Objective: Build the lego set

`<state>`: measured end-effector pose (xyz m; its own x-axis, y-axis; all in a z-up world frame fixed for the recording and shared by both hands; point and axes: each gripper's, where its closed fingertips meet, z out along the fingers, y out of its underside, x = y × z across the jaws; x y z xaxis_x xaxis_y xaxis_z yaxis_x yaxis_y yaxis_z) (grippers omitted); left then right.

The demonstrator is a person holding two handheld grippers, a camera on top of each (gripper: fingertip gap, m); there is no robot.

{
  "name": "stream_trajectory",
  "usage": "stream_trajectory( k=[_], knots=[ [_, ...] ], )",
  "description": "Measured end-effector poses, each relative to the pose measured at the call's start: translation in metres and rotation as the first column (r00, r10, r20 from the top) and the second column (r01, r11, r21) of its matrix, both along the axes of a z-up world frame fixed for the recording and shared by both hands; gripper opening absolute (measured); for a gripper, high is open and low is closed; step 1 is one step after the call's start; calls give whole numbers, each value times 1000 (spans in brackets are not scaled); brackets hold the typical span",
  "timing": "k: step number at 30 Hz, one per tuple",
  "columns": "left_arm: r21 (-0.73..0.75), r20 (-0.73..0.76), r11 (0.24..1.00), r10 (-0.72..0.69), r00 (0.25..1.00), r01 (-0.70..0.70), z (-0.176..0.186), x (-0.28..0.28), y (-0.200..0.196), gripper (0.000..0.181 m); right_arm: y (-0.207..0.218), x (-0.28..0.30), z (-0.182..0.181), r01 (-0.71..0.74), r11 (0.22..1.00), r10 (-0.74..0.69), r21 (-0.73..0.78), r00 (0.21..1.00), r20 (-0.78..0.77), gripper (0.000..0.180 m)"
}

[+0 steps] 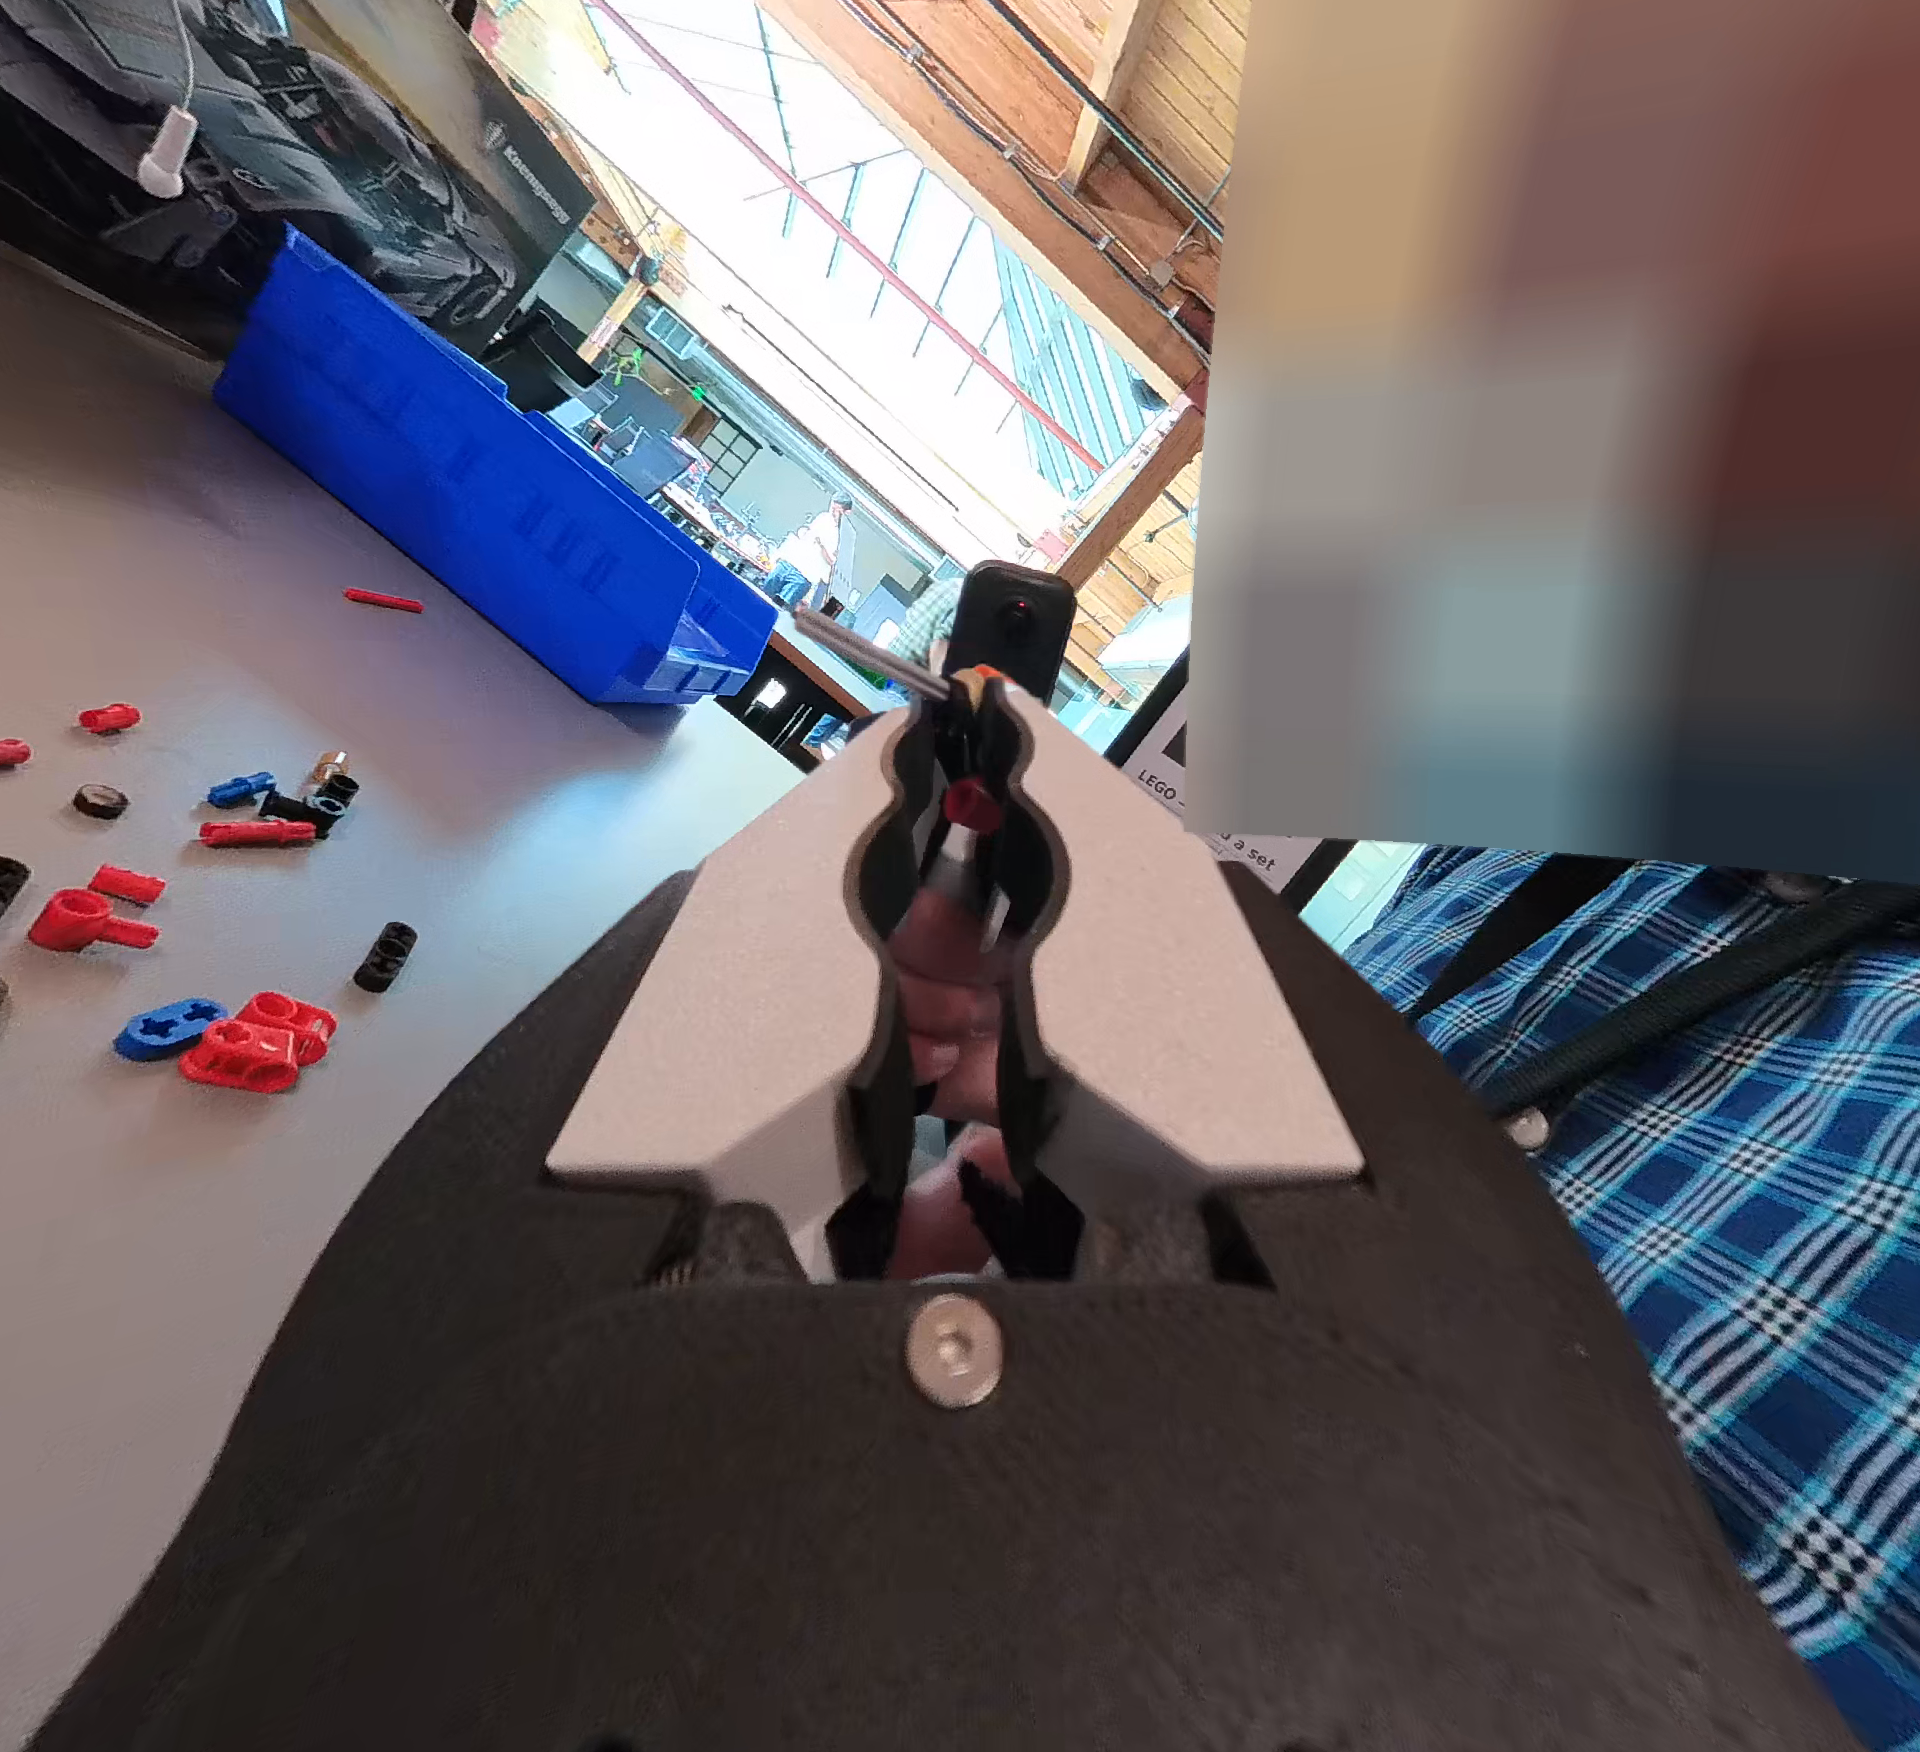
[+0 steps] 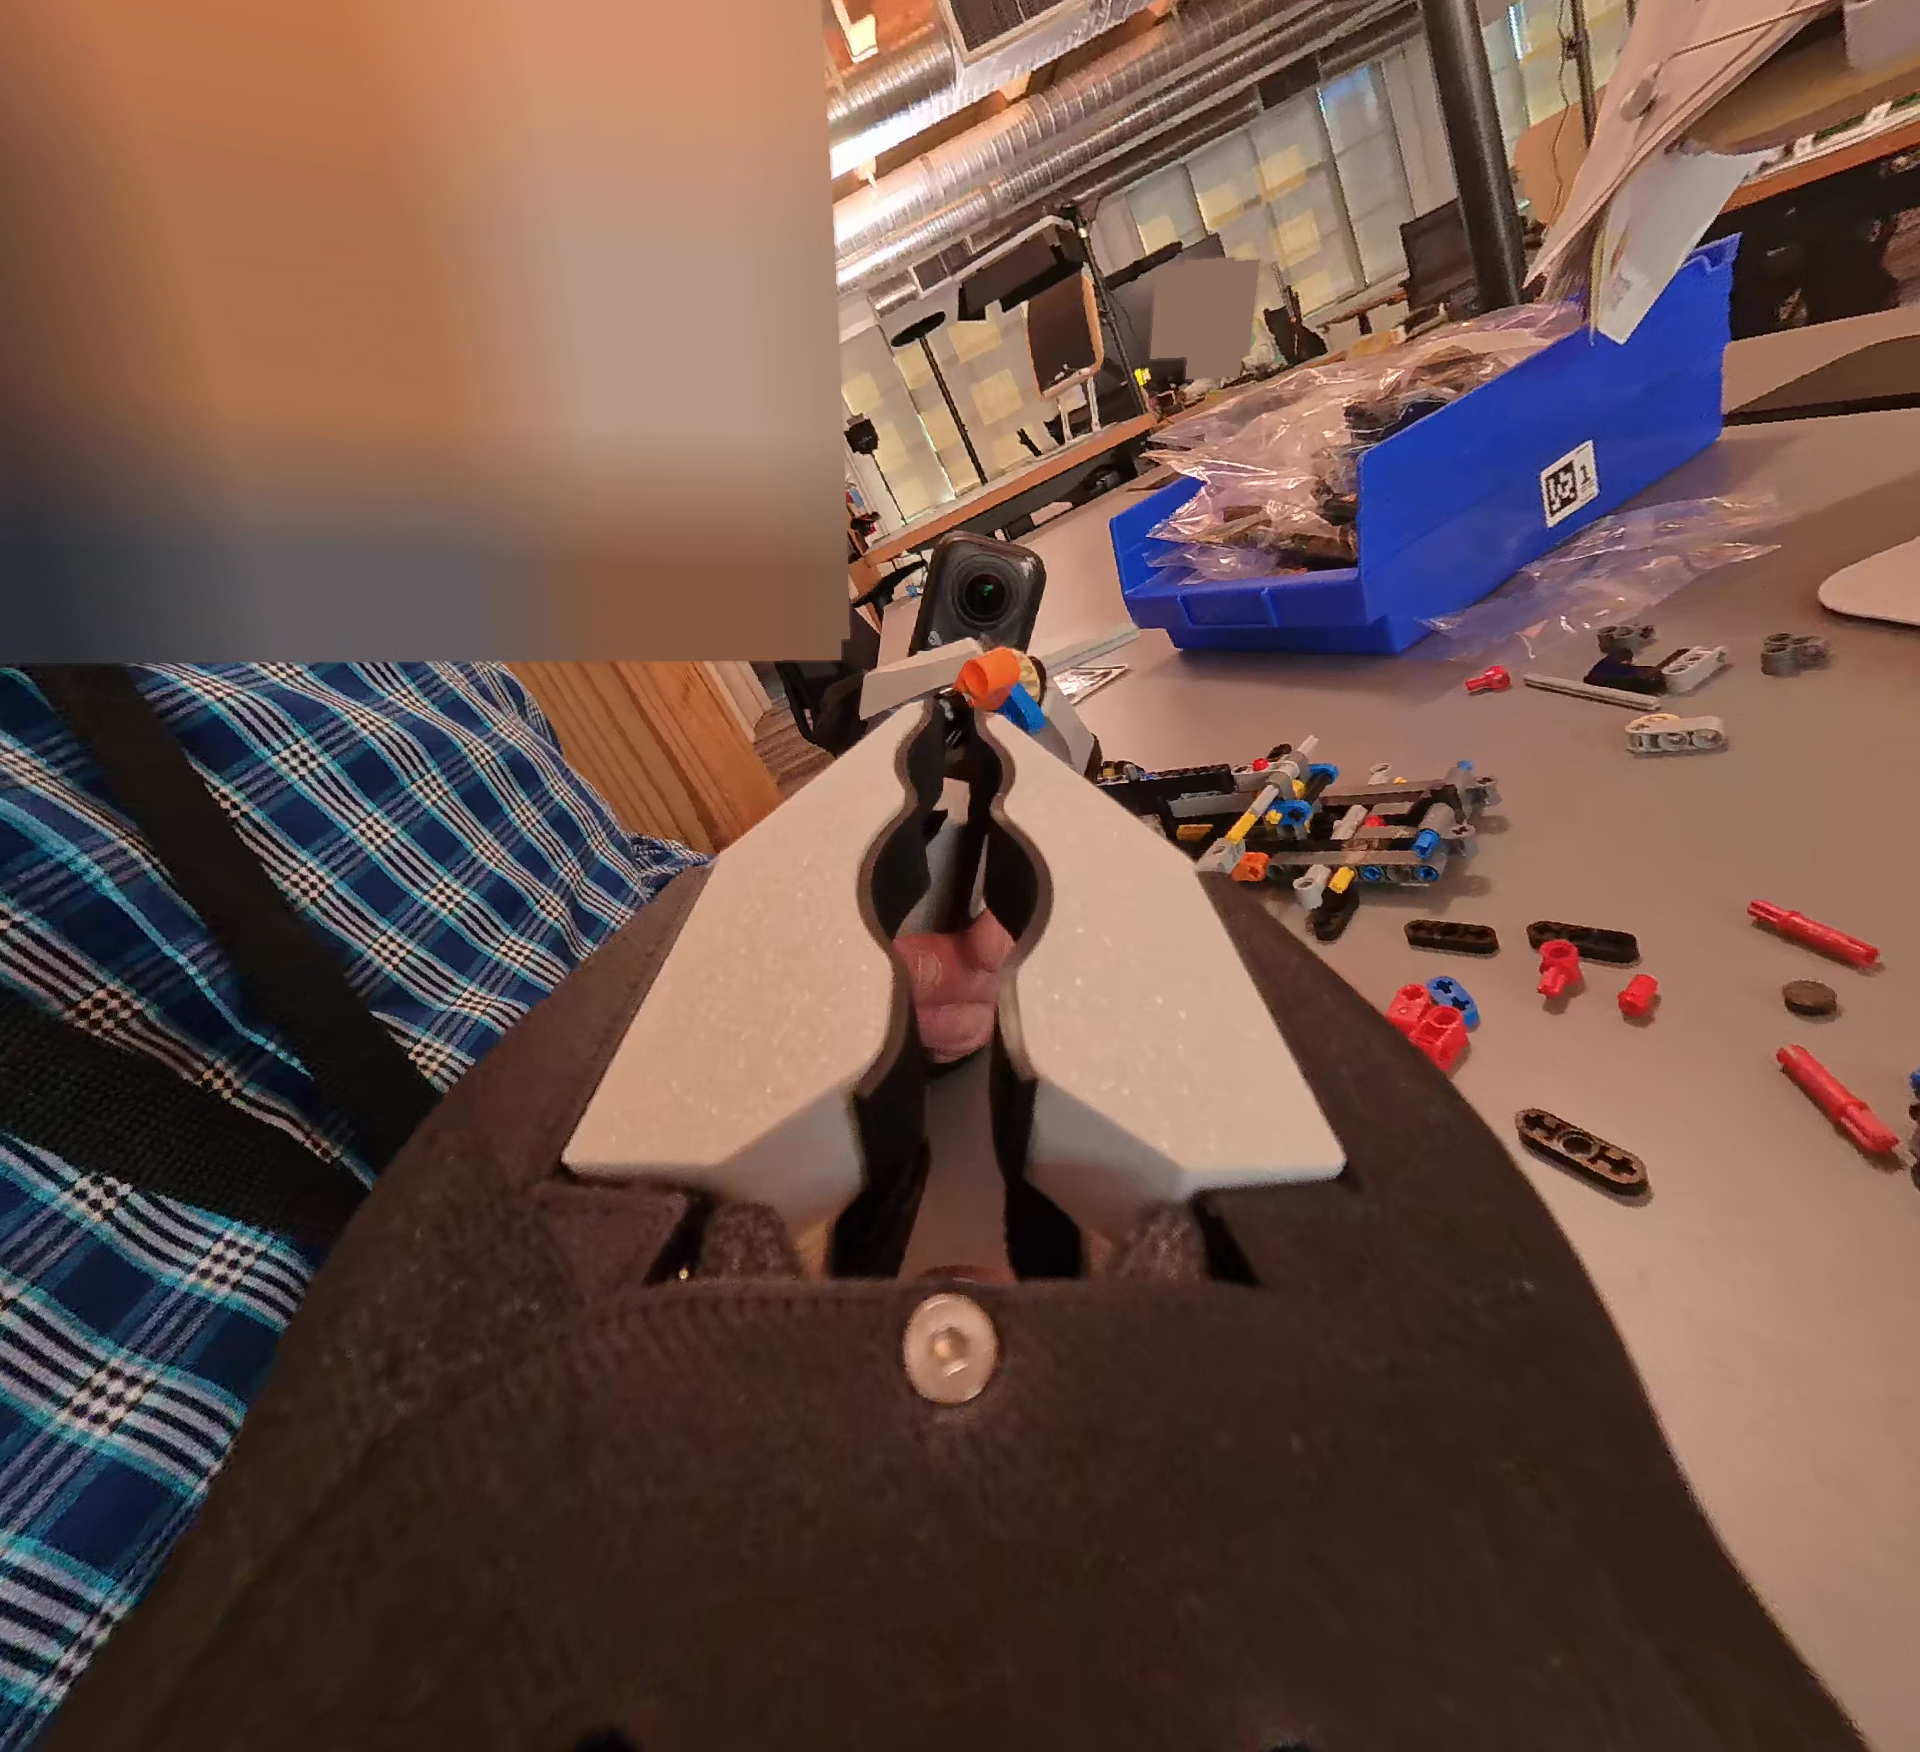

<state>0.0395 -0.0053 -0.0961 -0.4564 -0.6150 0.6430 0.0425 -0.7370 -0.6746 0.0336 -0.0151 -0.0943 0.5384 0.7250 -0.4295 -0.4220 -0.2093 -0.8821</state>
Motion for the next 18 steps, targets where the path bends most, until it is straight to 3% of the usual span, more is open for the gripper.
stream_trajectory(
  k=[18],
  knots=[
    [128, -23, 989, 72, 997, -69, -3, 4, -3, 5, -4, -2, 1, -45, 998, 45, -32, 999, -19, 0]
  ],
)
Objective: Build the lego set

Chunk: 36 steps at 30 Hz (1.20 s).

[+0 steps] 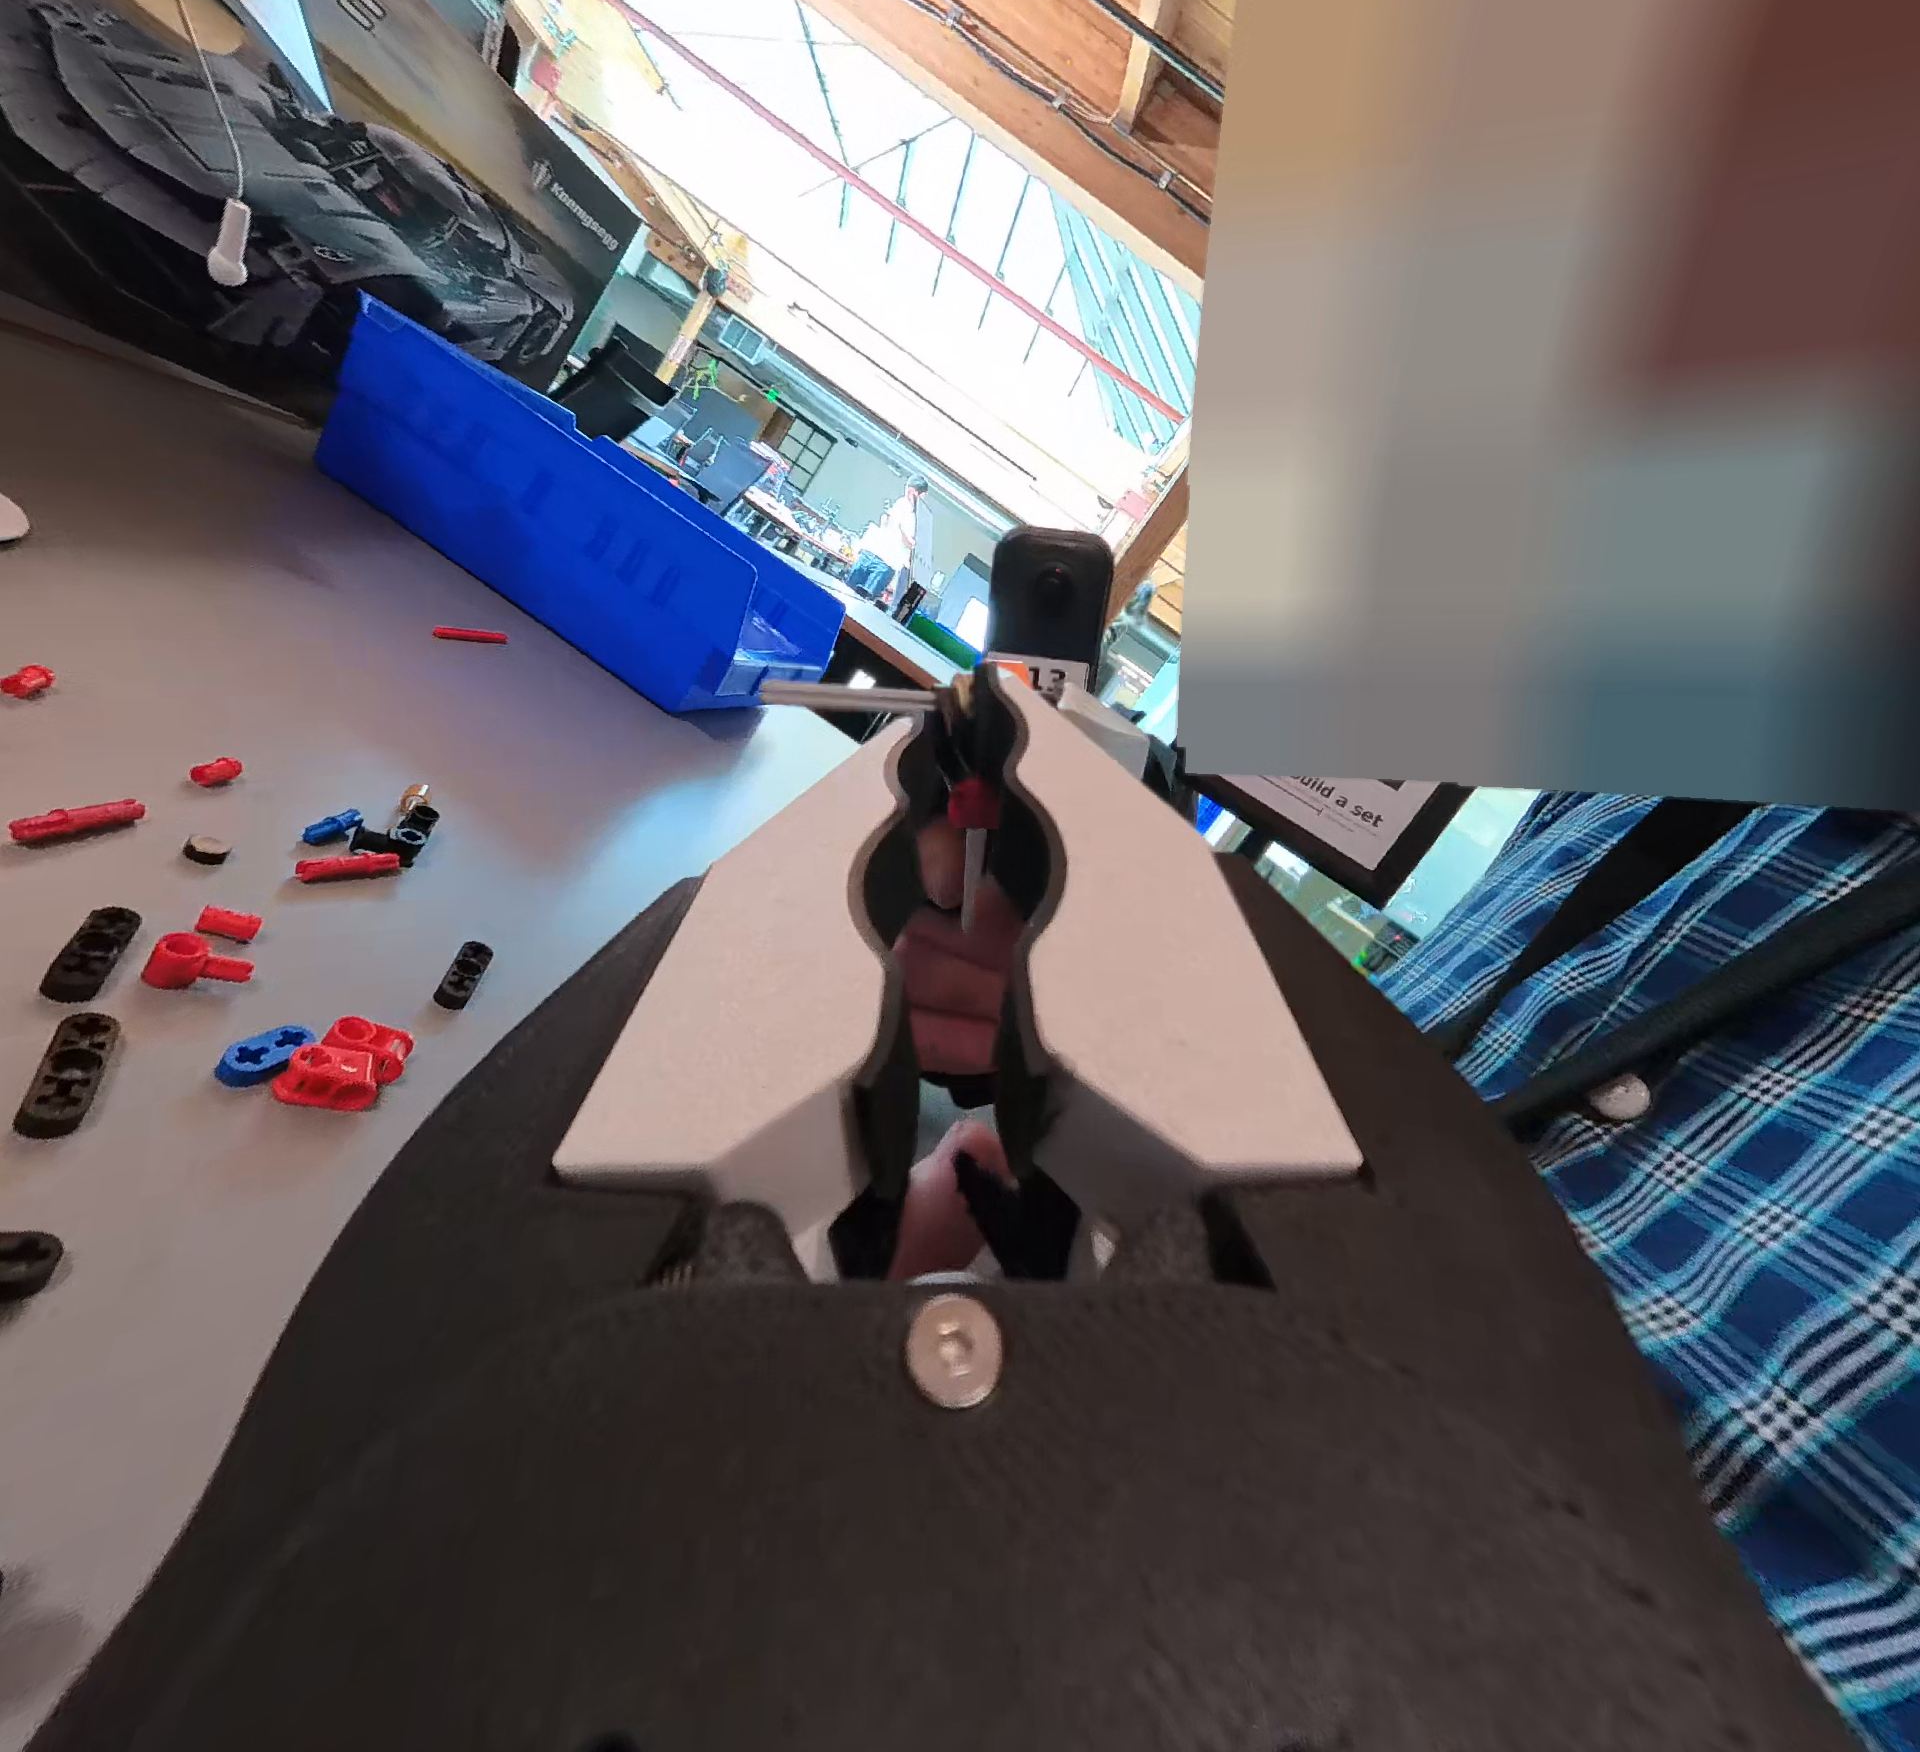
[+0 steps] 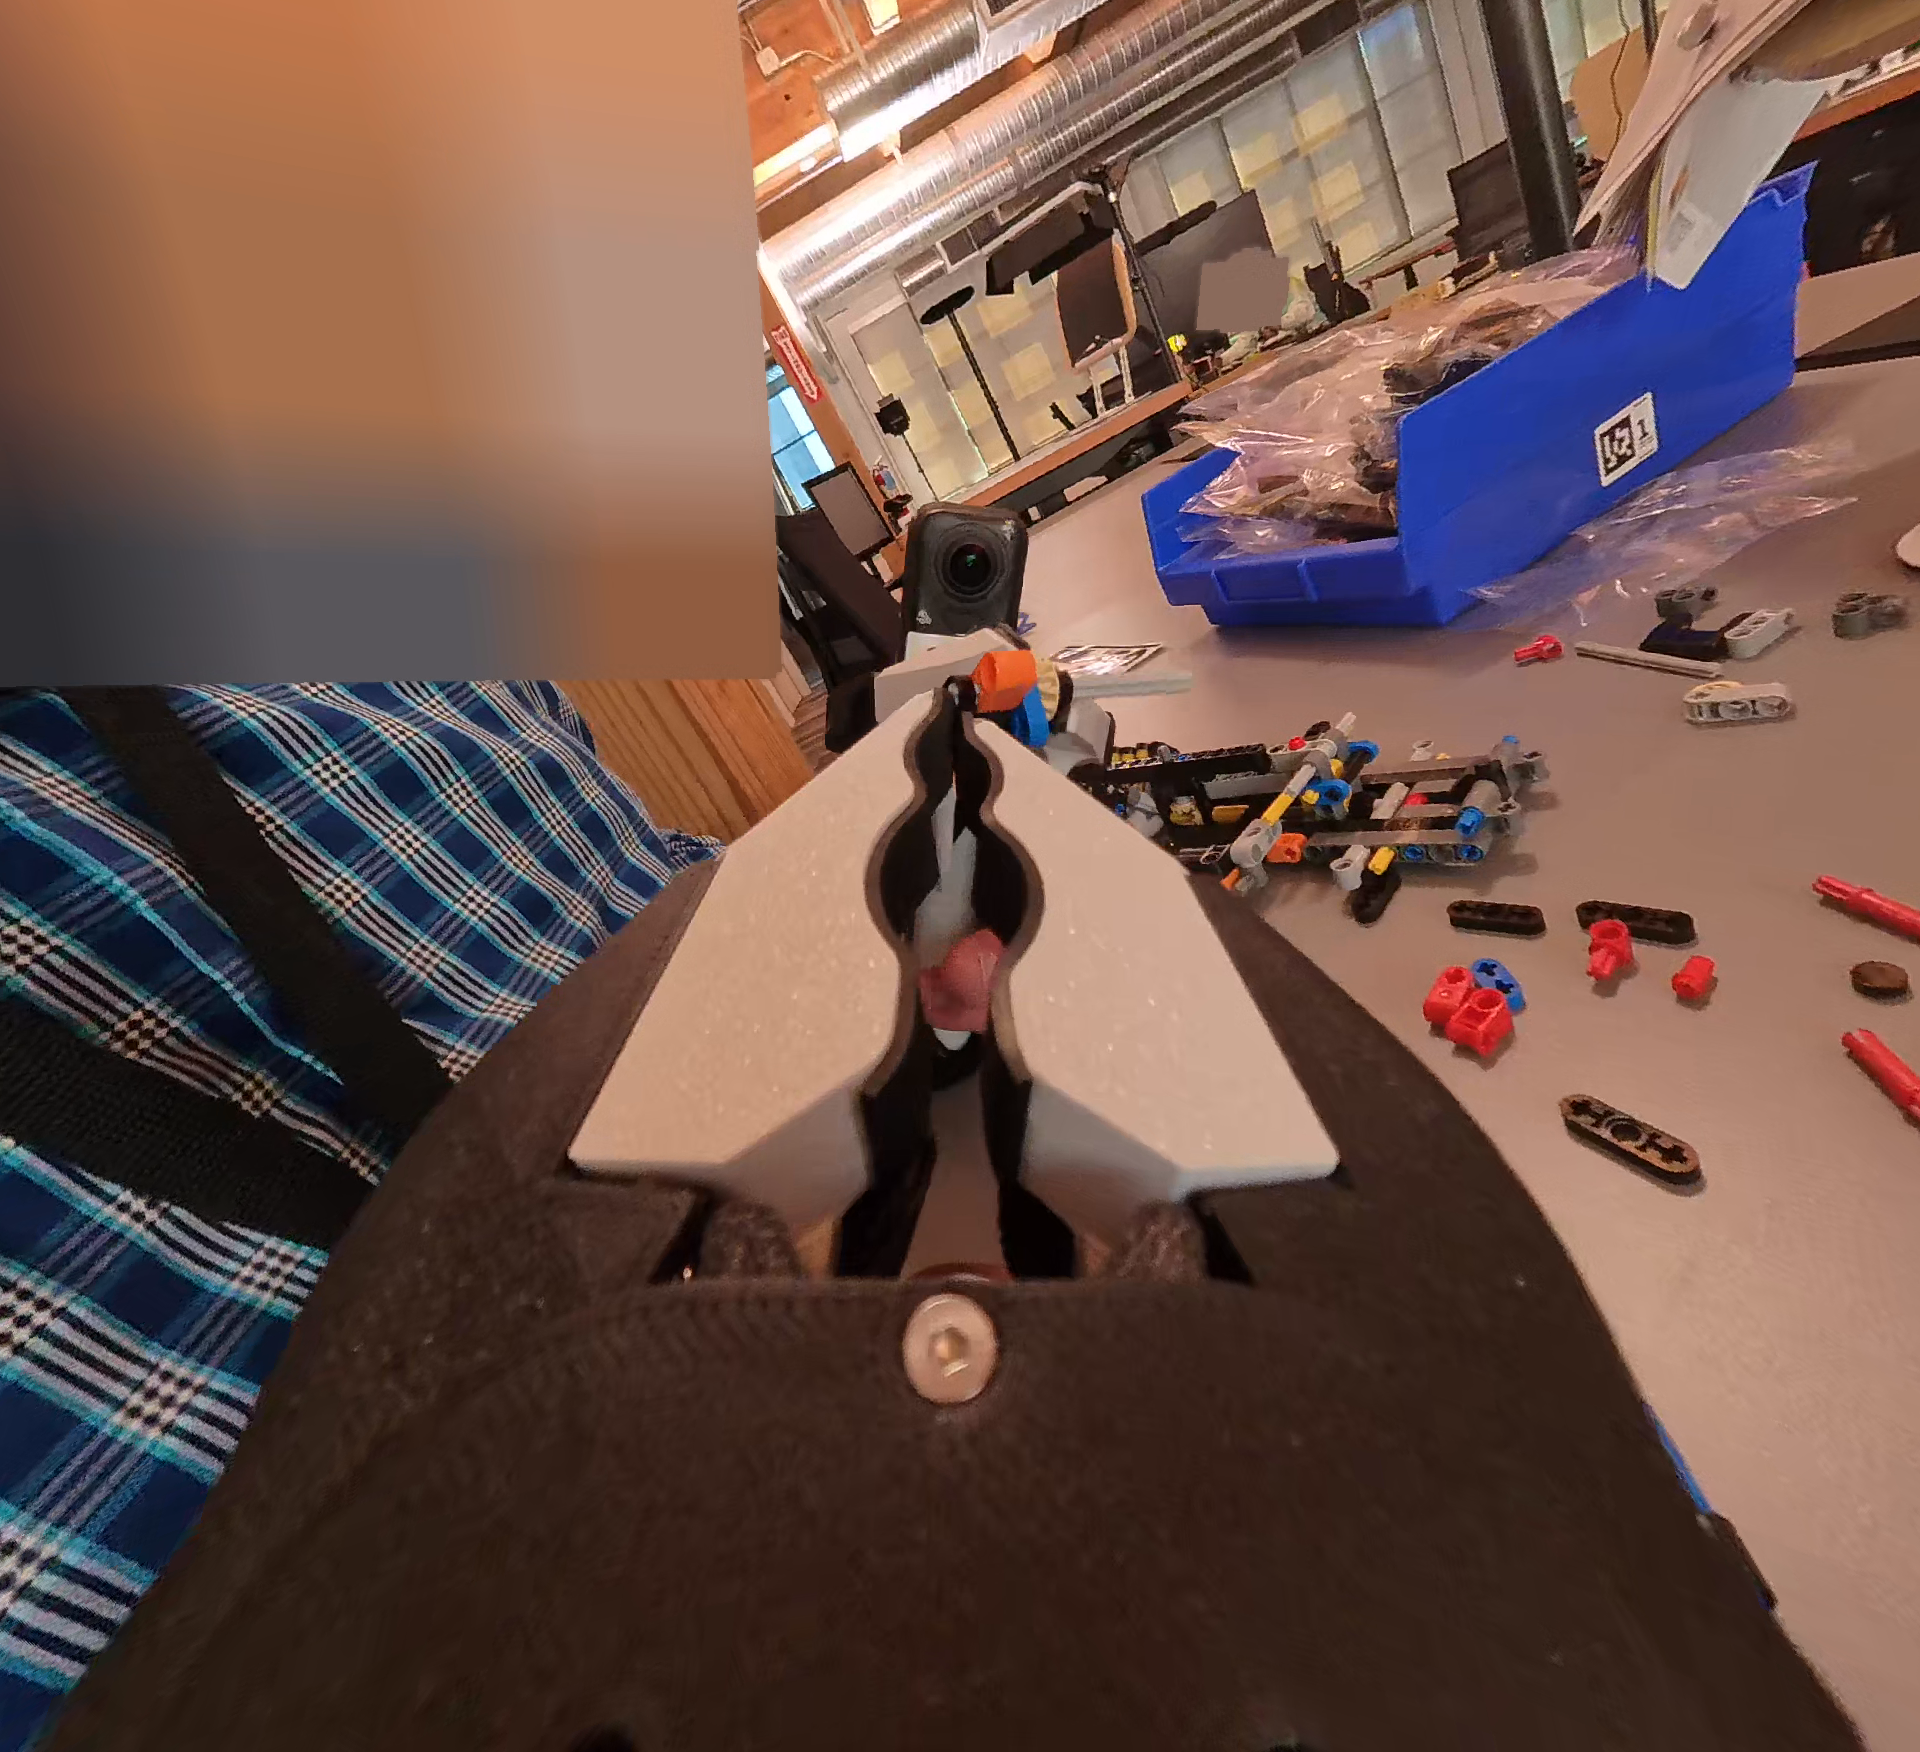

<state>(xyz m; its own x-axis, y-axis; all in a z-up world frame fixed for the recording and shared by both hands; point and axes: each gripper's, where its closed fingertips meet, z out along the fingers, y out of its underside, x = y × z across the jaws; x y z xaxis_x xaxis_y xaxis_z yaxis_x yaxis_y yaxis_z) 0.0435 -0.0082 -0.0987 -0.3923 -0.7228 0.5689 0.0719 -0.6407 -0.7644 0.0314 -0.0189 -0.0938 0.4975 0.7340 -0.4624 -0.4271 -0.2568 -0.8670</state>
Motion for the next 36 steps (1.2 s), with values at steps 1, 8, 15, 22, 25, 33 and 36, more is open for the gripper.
stream_trajectory(
  k=[1, 8, 15, 22, 25, 33, 36],
  knots=[
    [4, -6, 1000, -2, 1000, 2, -1, 1, -1, 5, 0, -1, 0, -5, 1000, 5, -2, 1000, 1, 0],
    [28, -66, 999, 47, 997, -46, -7, 7, 8, 7, 6, 12, -11, 84, 996, -80, -41, 993, 81, 0],
    [111, -101, 993, 56, 993, -45, -11, 8, 4, 8, 2, 17, -24, 114, 991, -101, -73, 982, 162, 10],
    [170, -105, 981, 116, 988, -97, -12, 11, 2, 8, 8, 10, -26, 156, 978, -134, -137, 978, 162, 26],
    [164, -91, 982, 109, 990, -93, -10, 13, -3, 8, 11, 10, -26, 140, 978, -123, -155, 986, 111, 17],
    [136, -89, 987, 93, 992, -81, -4, 6, 6, 22, 7, 9, -24, 92, 988, -71, -123, 983, 169, 8],
    [226, -150, 973, 88, 985, -53, -5, 2, 7, 28, 3, 10, -25, 47, 993, -23, -105, 976, 218, 8]
  ],
)
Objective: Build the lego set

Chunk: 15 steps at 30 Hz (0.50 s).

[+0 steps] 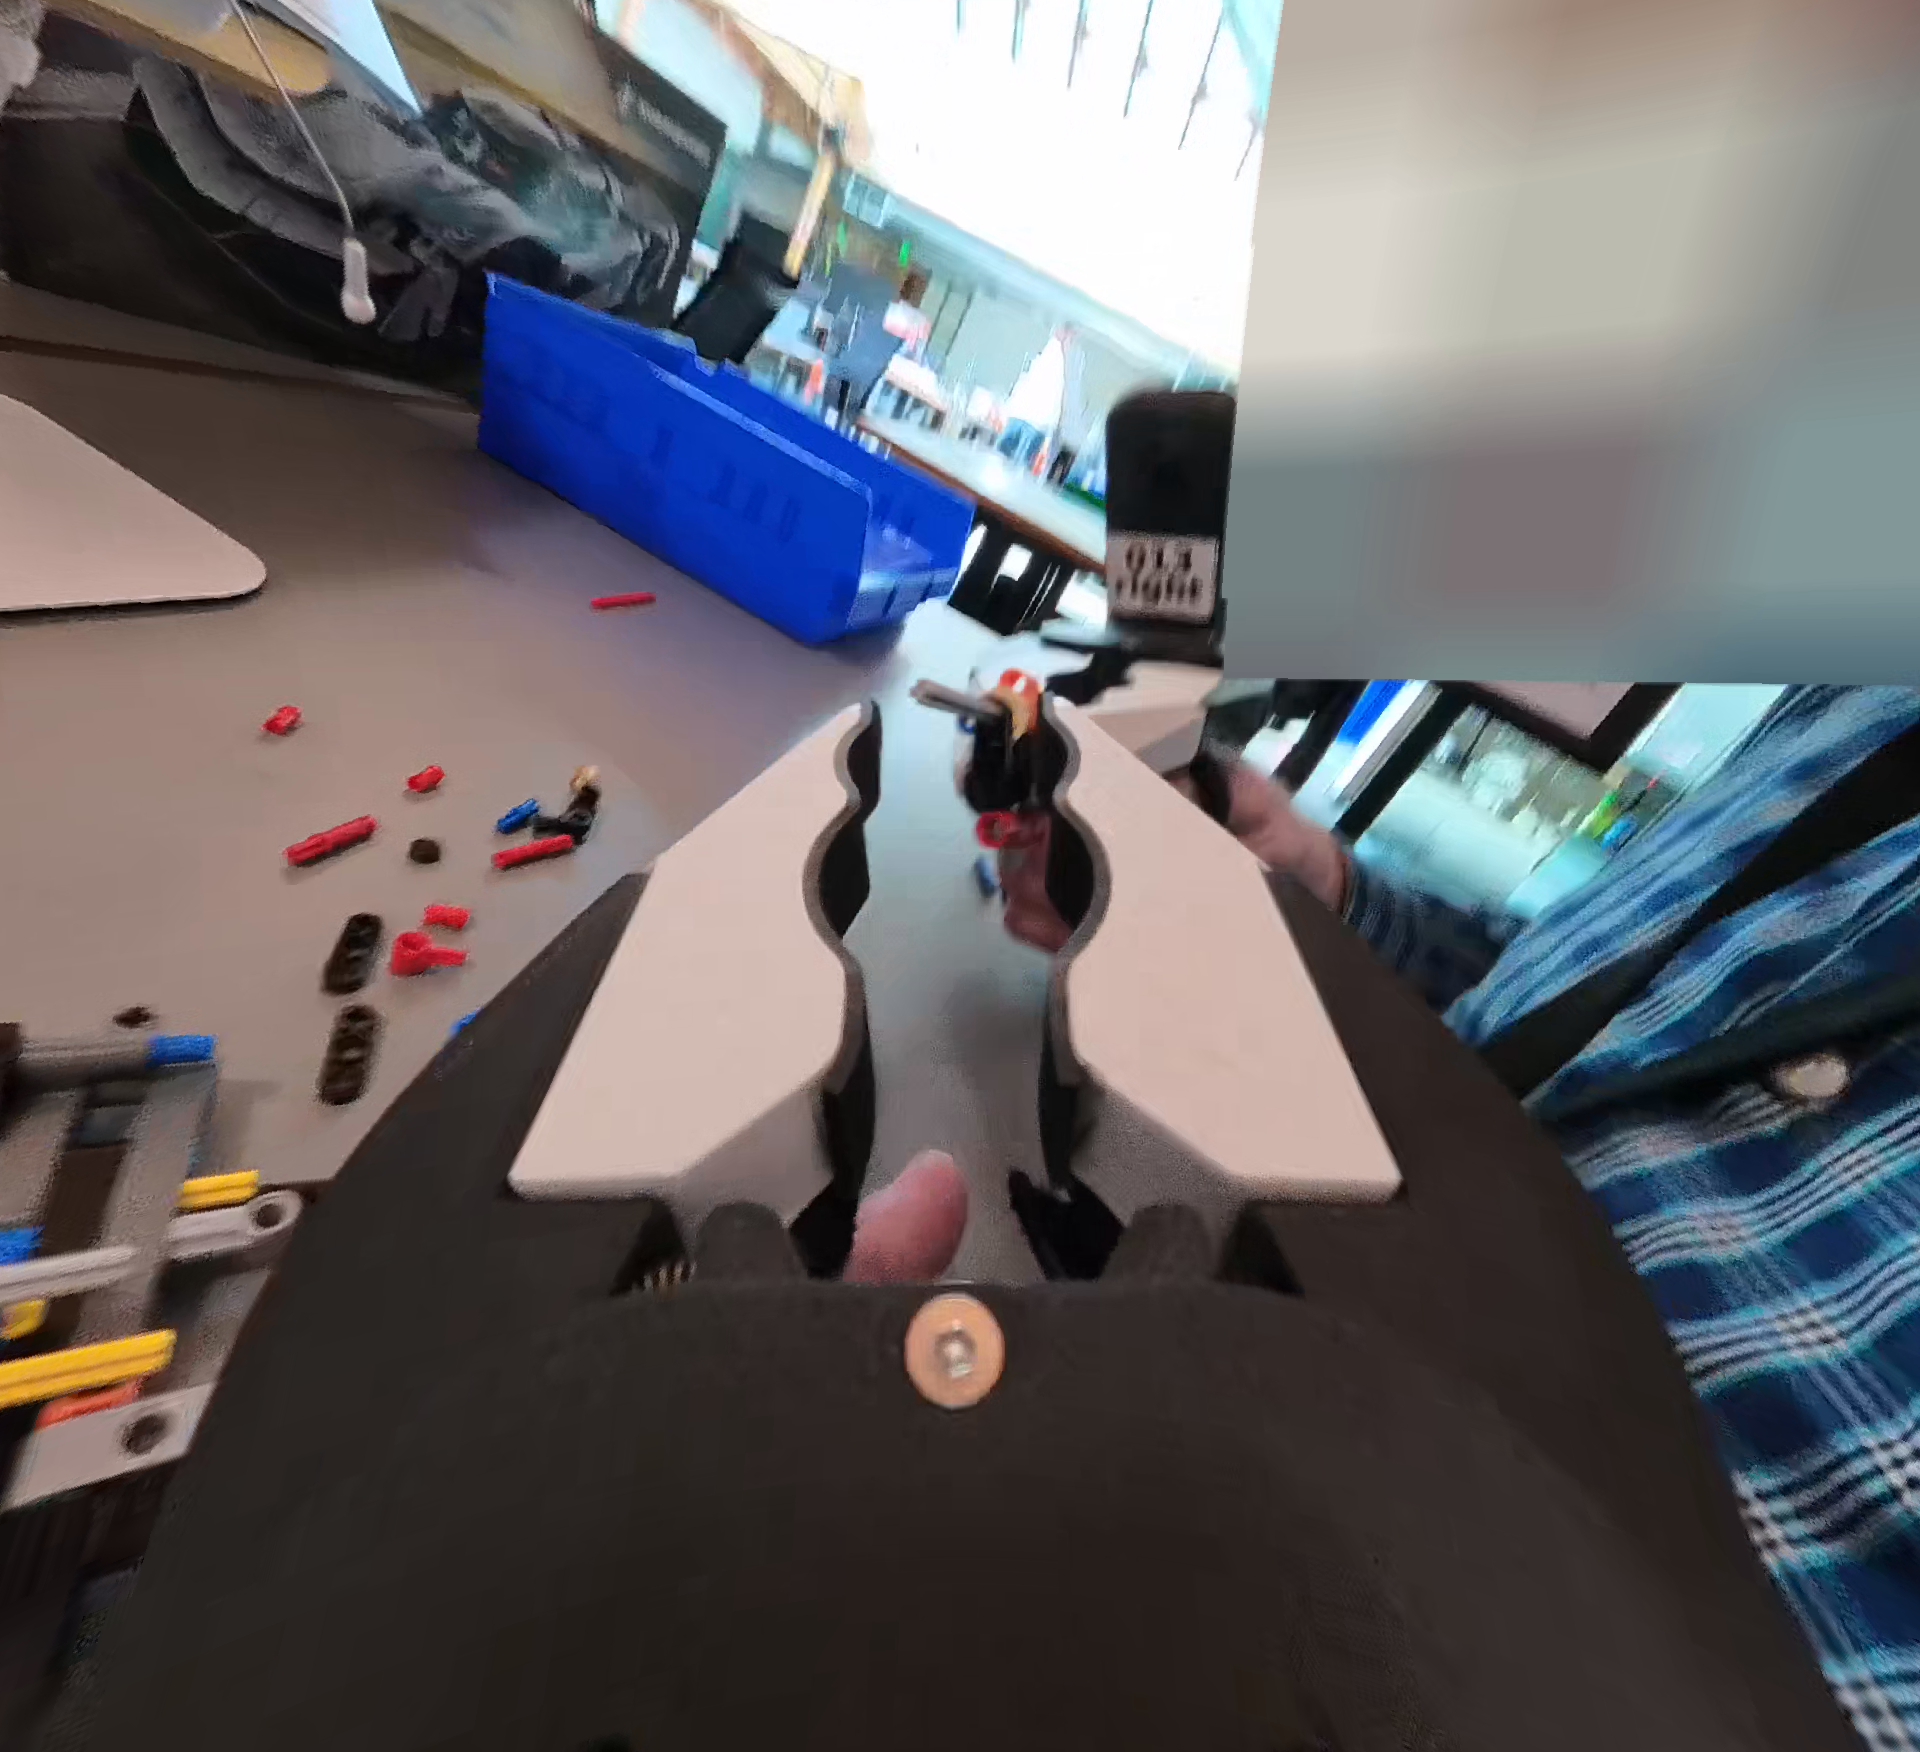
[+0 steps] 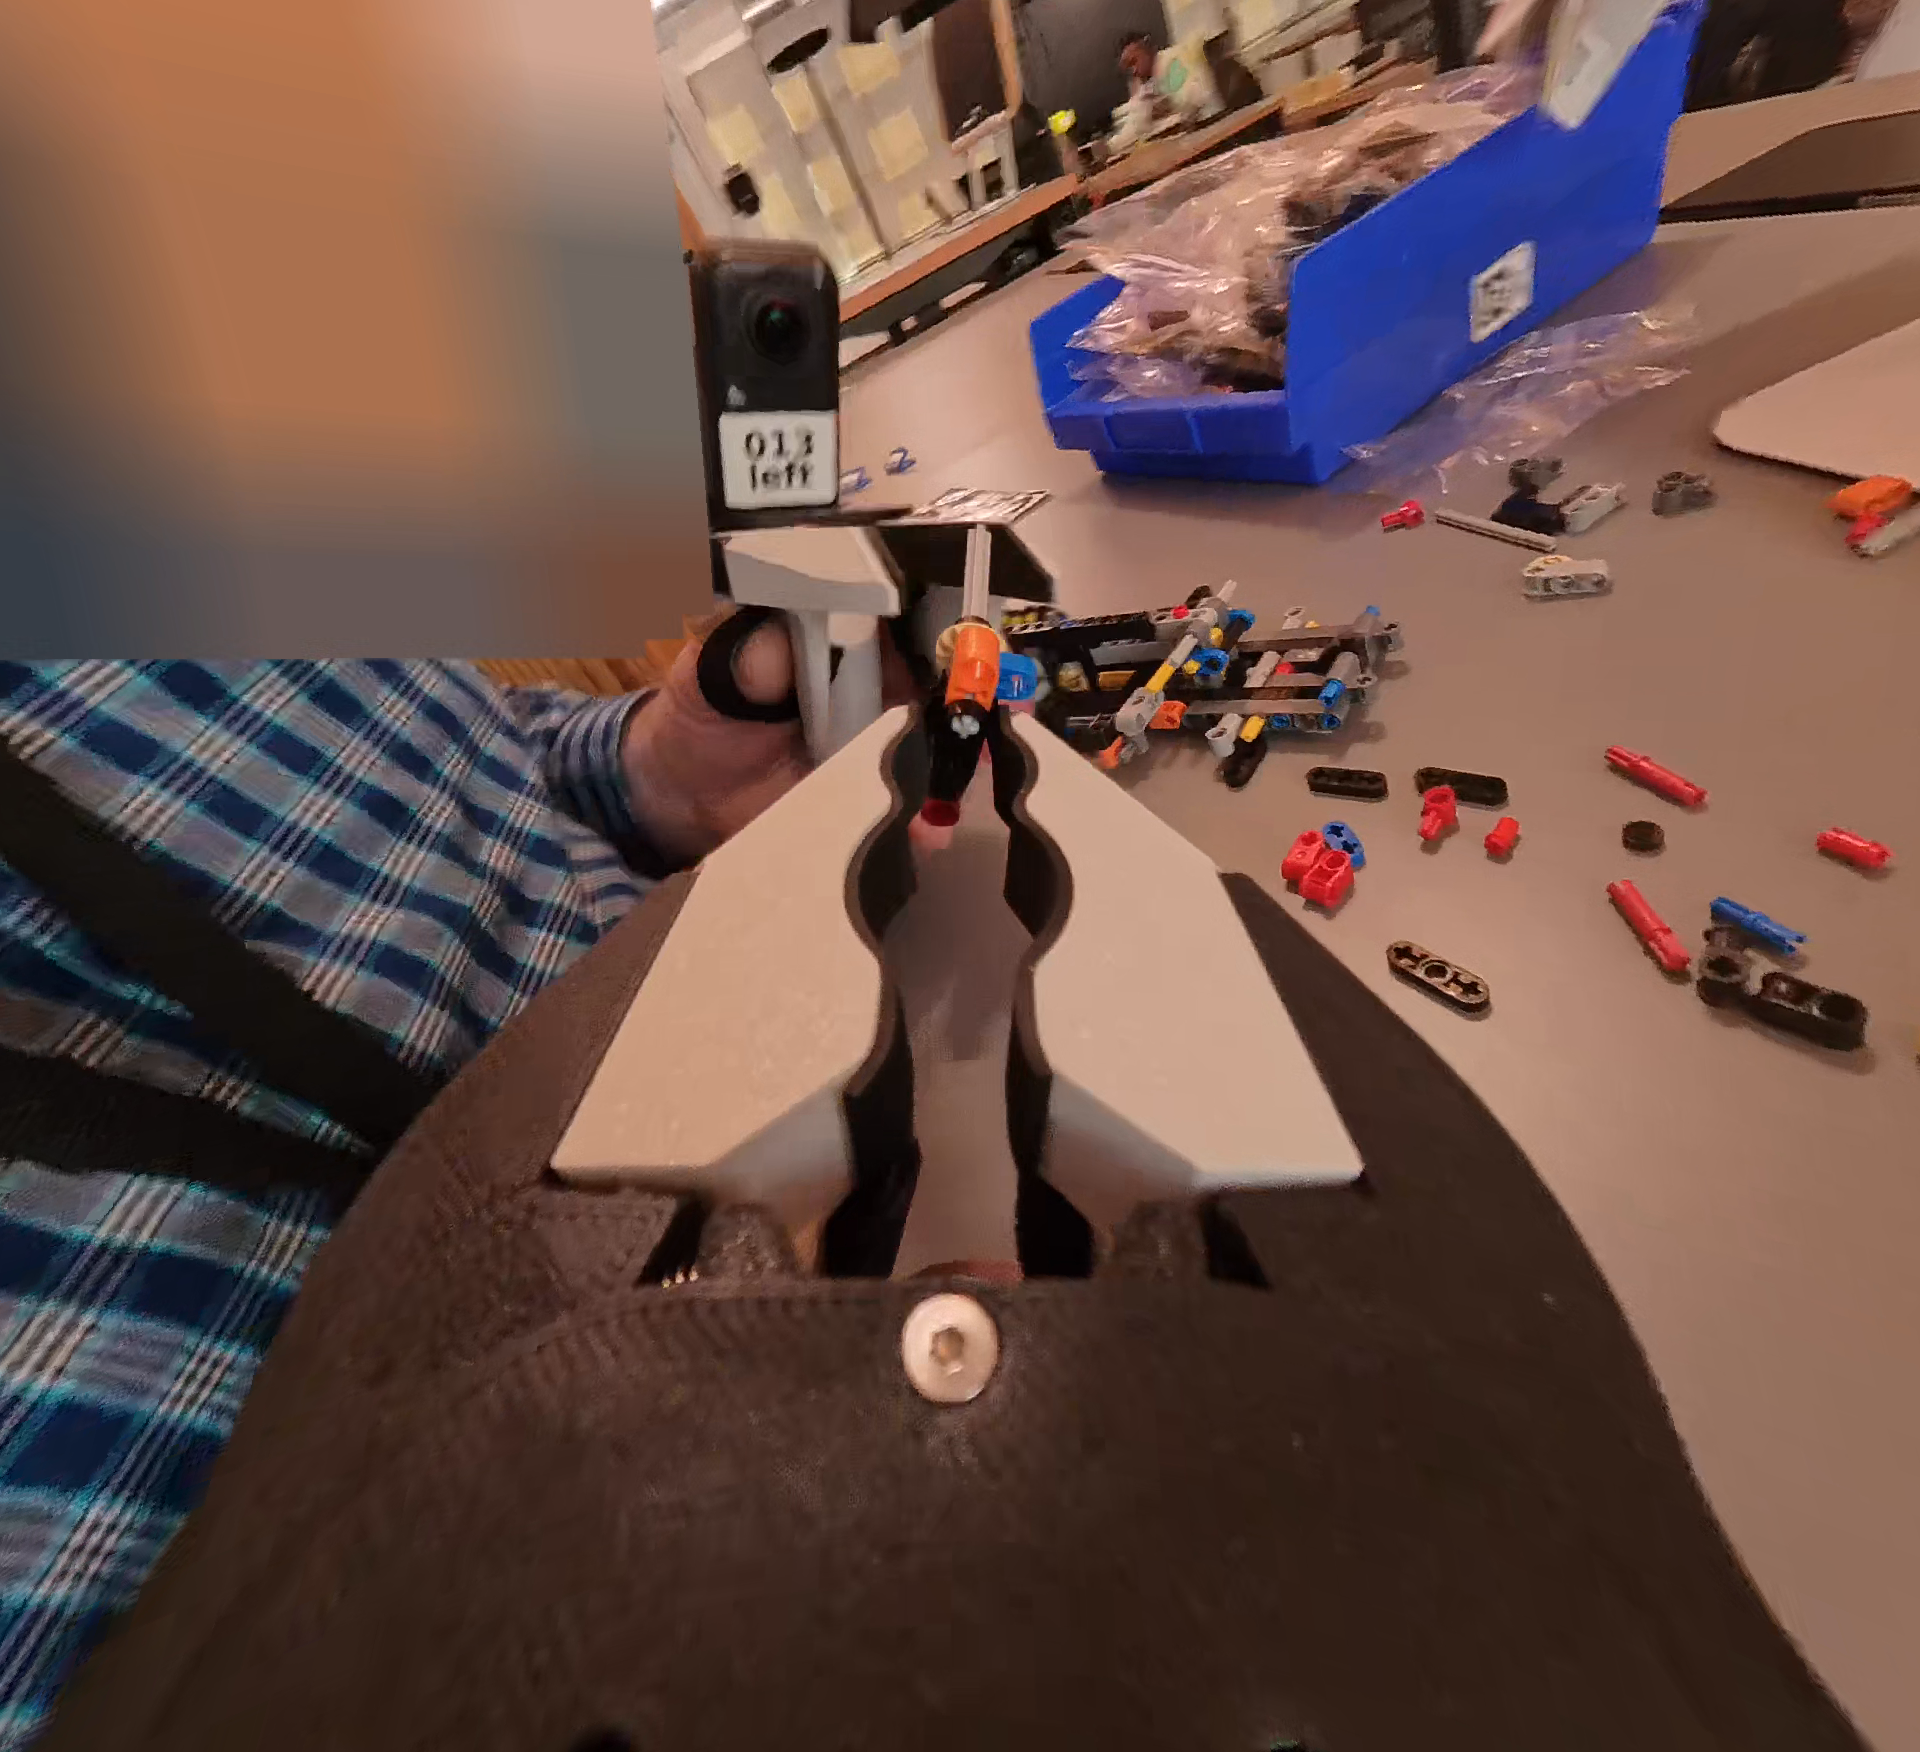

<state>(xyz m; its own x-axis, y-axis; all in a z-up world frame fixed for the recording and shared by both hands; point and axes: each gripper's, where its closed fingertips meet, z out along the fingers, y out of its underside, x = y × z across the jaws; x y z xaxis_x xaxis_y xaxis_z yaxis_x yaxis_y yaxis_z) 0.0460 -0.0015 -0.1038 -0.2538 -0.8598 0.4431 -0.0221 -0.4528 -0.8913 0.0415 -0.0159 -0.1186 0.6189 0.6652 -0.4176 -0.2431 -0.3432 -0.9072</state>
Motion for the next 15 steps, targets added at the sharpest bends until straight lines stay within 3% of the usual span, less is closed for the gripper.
stream_trajectory(
  k=[4, 8, 10, 11, 15],
  knots=[
    [285, -134, 956, -34, 990, 71, -5, -6, -9, 33, -11, -2, -9, -129, 992, 128, -7, 980, 151, 8],
    [539, -342, 799, -83, 936, 268, -30, -10, -25, 24, -19, -9, -17, -237, 971, 235, -26, 932, 277, 8],
    [580, -389, 749, -90, 917, 320, -35, -10, -27, 24, -20, -14, -23, -279, 960, 274, -37, 897, 346, 9],
    [576, -421, 727, -127, 898, 373, -38, -13, -32, 11, -19, -14, -25, -282, 959, 277, -41, 885, 375, 9],
    [643, -500, 617, -111, 859, 454, -47, -16, -30, 8, -17, -15, -33, -297, 953, 288, -56, 833, 473, 9]
  ],
)
